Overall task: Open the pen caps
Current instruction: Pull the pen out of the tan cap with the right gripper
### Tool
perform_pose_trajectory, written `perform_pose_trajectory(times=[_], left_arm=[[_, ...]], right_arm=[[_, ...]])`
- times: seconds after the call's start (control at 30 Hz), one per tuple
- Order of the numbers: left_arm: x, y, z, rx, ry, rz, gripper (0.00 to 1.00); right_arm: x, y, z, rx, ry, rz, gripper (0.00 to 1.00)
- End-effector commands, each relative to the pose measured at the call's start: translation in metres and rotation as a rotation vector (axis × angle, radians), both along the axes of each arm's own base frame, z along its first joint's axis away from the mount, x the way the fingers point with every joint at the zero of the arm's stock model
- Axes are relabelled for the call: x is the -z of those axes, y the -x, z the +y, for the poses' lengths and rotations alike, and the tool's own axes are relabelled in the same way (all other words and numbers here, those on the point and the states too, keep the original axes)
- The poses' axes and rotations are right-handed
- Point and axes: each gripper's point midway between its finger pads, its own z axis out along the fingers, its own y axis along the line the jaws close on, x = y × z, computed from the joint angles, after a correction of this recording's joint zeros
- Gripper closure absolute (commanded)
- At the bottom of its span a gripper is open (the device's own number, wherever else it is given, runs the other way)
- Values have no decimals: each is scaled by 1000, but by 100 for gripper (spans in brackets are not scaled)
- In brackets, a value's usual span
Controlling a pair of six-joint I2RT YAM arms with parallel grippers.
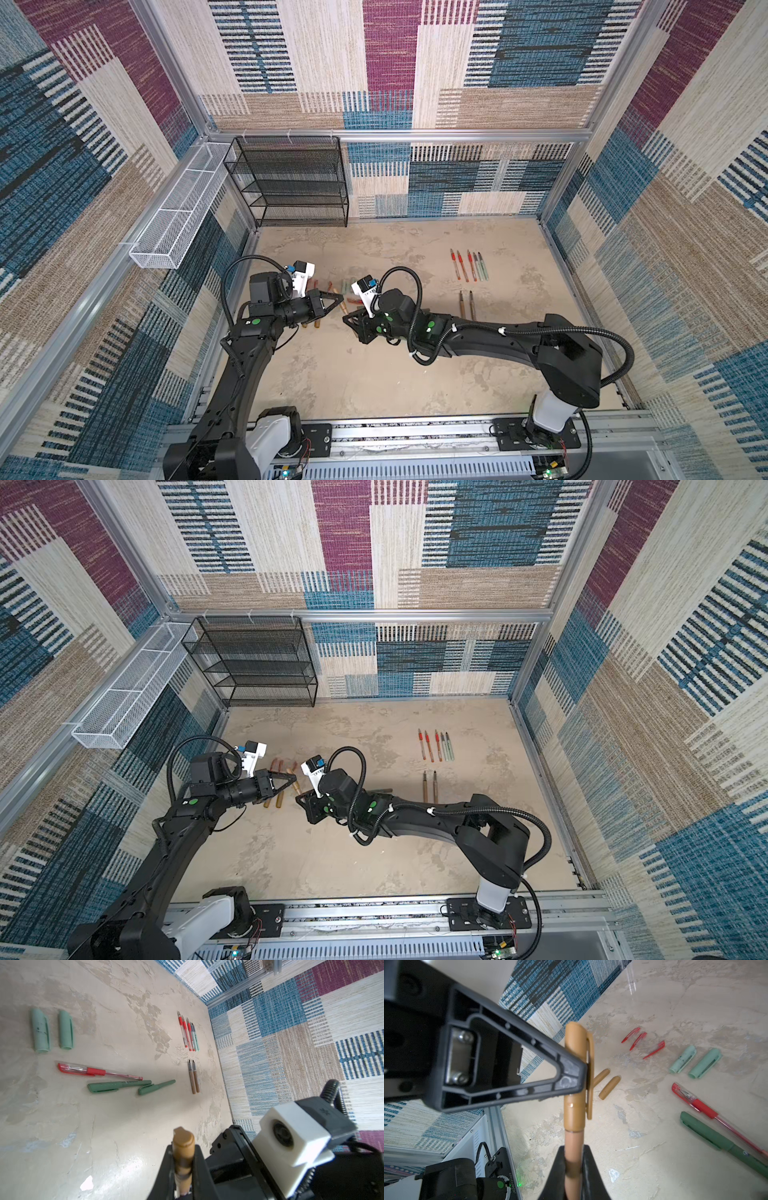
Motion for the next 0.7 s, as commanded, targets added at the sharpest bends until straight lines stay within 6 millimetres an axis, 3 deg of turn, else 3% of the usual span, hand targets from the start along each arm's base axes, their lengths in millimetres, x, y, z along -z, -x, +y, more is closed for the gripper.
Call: perform_pose_trajectory(times=[0.0, 0.4, 0.53, 0.67], left_arm=[[-12, -39, 35, -183, -123, -121, 100], [-6, -46, 48, -241, -170, -116, 100], [8, -41, 48, -207, -226, -102, 100], [36, -36, 53, -173, -359, -89, 100]], right_arm=[[41, 15, -29, 19, 158, 107, 100], [49, 19, -62, 82, 148, 104, 100], [47, 9, -83, 171, 179, 105, 100], [48, -8, -116, 268, 177, 127, 100]])
